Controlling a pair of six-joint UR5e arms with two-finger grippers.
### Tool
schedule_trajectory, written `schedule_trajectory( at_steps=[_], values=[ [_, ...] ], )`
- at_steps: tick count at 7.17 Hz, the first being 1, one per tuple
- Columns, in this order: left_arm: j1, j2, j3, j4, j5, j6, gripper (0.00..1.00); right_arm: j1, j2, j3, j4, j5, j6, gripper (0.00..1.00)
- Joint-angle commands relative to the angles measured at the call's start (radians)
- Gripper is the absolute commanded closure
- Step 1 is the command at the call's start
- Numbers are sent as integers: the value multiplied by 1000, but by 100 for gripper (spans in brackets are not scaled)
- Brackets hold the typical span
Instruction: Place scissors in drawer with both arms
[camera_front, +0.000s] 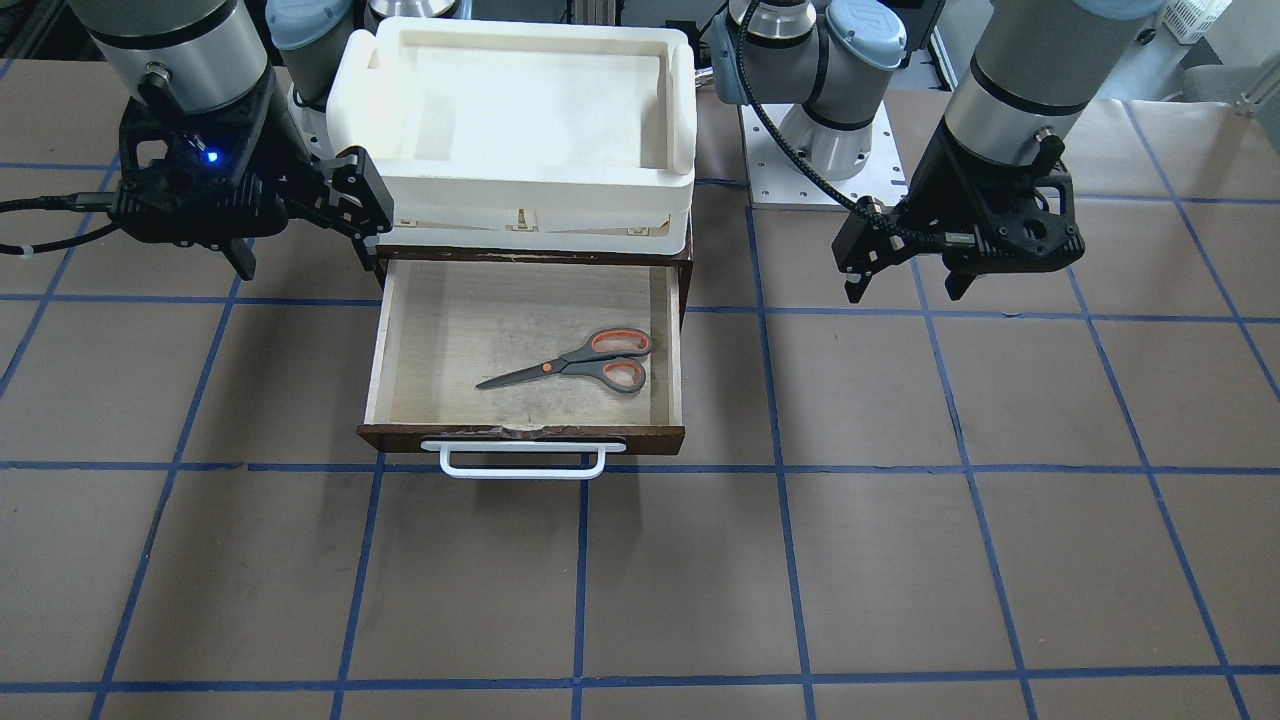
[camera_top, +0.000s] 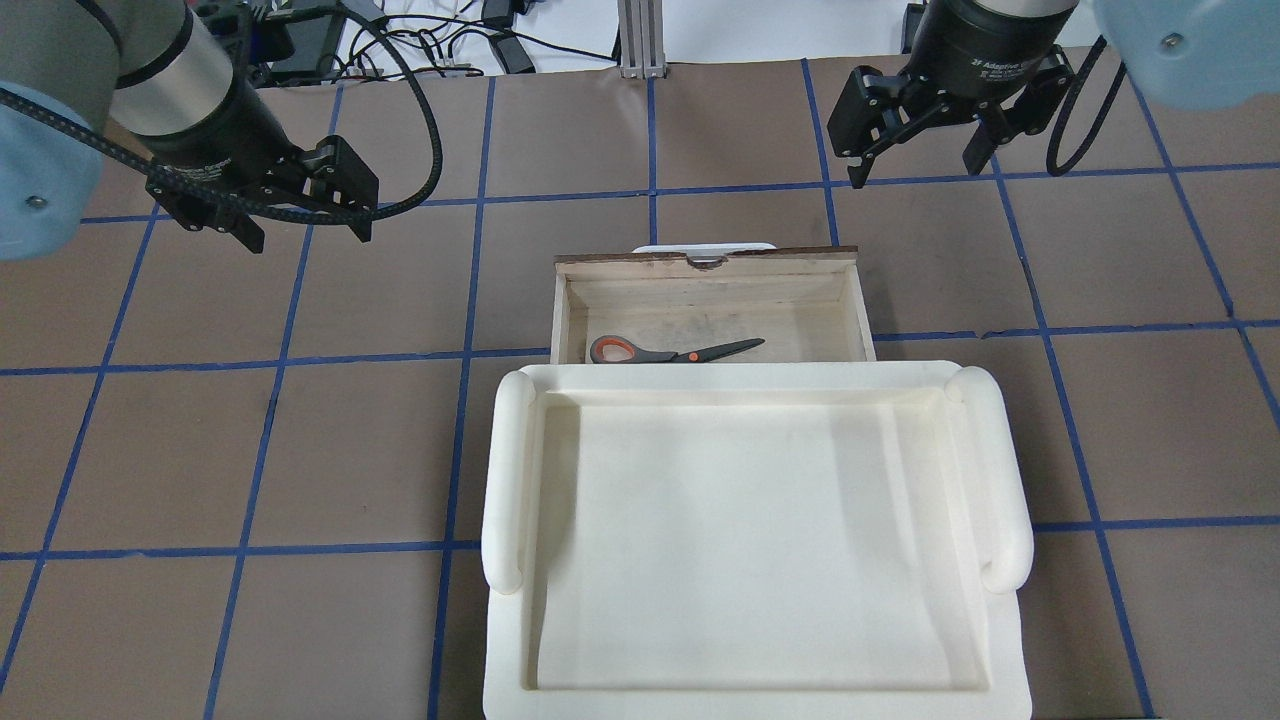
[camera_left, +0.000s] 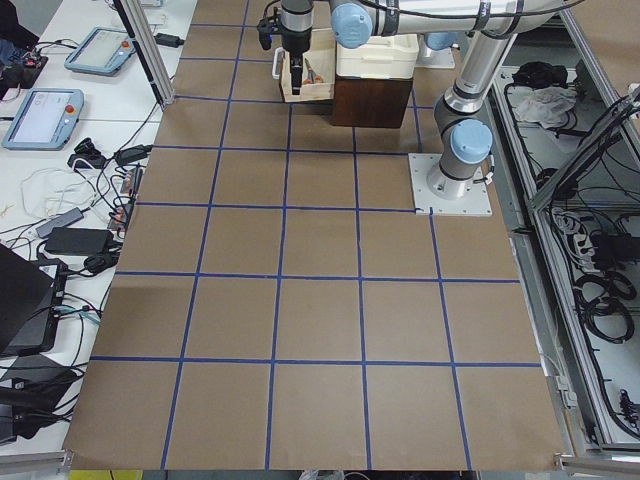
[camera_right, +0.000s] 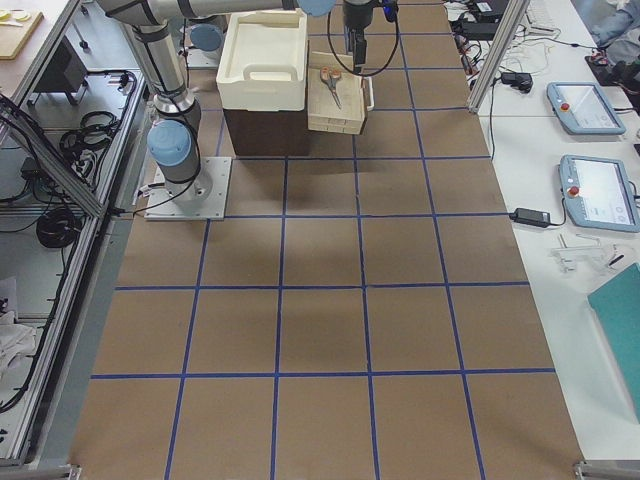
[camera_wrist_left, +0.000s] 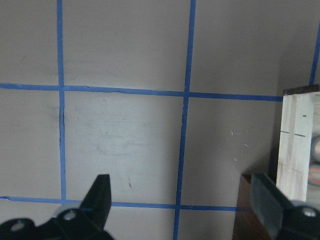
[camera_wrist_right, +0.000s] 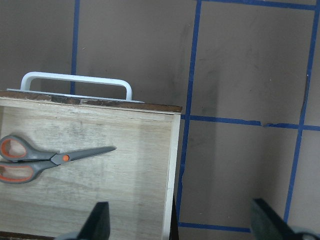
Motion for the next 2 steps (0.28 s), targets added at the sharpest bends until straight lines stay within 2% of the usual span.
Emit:
schedule_trajectory(
  at_steps=[1,2],
  values=[
    [0,1,0,-3,0,0,0,0,0,0,0,0,1,0],
    [0,2,0,-9,0,0,0,0,0,0,2,0,0,0]
  ],
)
